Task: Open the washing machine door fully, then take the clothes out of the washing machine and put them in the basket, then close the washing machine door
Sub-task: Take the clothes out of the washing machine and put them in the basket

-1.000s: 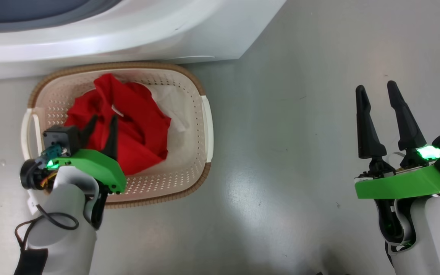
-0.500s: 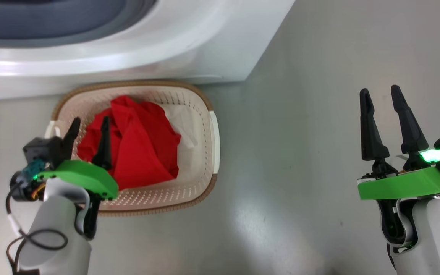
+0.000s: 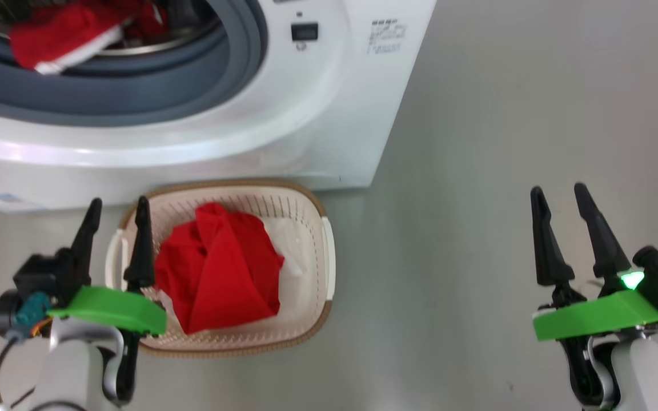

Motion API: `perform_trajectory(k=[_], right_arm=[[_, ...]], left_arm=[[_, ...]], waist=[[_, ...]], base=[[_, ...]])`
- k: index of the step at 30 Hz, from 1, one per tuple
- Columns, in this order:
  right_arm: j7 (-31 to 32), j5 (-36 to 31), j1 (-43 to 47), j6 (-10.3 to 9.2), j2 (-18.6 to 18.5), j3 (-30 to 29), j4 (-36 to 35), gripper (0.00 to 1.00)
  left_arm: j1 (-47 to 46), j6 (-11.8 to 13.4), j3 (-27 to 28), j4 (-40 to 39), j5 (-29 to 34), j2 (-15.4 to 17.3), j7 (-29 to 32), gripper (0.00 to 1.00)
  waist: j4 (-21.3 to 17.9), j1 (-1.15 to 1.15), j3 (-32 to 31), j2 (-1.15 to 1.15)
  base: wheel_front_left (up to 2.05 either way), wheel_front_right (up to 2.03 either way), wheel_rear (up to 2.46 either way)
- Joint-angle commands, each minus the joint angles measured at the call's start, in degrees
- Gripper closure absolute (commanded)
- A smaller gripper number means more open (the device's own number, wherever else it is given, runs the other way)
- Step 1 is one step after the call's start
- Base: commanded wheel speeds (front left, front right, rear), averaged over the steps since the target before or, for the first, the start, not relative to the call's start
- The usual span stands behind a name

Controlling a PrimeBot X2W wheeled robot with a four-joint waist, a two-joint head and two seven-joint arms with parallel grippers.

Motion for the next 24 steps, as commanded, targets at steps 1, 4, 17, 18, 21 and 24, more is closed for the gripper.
perform_trajectory(k=[1, 4, 17, 18, 21, 24], right_arm=[[-0.4, -0.8, 1.6, 0.43, 0.0, 0.8, -0.9, 0.0], [-0.4, -0.7, 3.2, 0.43, -0.1, 0.7, -0.4, 0.0], [-0.4, 0.9, 11.2, 0.43, -1.7, 0.4, -0.2, 0.0], [-0.4, 1.1, 11.9, 0.43, -1.9, 0.4, -0.3, 0.0], [-0.4, 1.5, 13.8, 0.43, -2.5, 0.2, -0.9, 0.0], [-0.4, 1.8, 15.3, 0.43, -2.8, -0.3, -1.2, 0.0]], left_arm=[[2.5, -0.3, 2.0, -3.1, 0.9, 1.2, -0.3, 0.0], [5.0, -0.3, 1.9, -5.9, 1.8, 1.0, -0.3, 0.0], [17.9, -0.3, 3.4, -14.7, 3.1, 0.4, -0.3, 0.0], [18.8, -0.3, 3.4, -15.4, 3.2, 0.4, -0.3, 0.0], [21.4, -0.3, 3.7, -17.4, 3.3, 0.5, -0.3, 0.0], [23.9, -0.3, 4.3, -18.8, 3.3, 0.4, -0.3, 0.0]], waist=[[0.5, 0.0, -5.0, 0.0], [0.8, 0.0, -7.6, 0.0], [0.9, 0.0, -17.2, 0.0], [0.9, 0.0, -17.7, 0.0], [1.0, 0.0, -18.5, 0.0], [1.0, 0.0, -19.3, 0.0]], base=[[0.0, 0.0, 0.0], [0.0, 0.0, 0.0], [0.0, 0.0, 0.0], [0.0, 0.0, 0.0], [0.0, 0.0, 0.0], [0.0, 0.0, 0.0]])
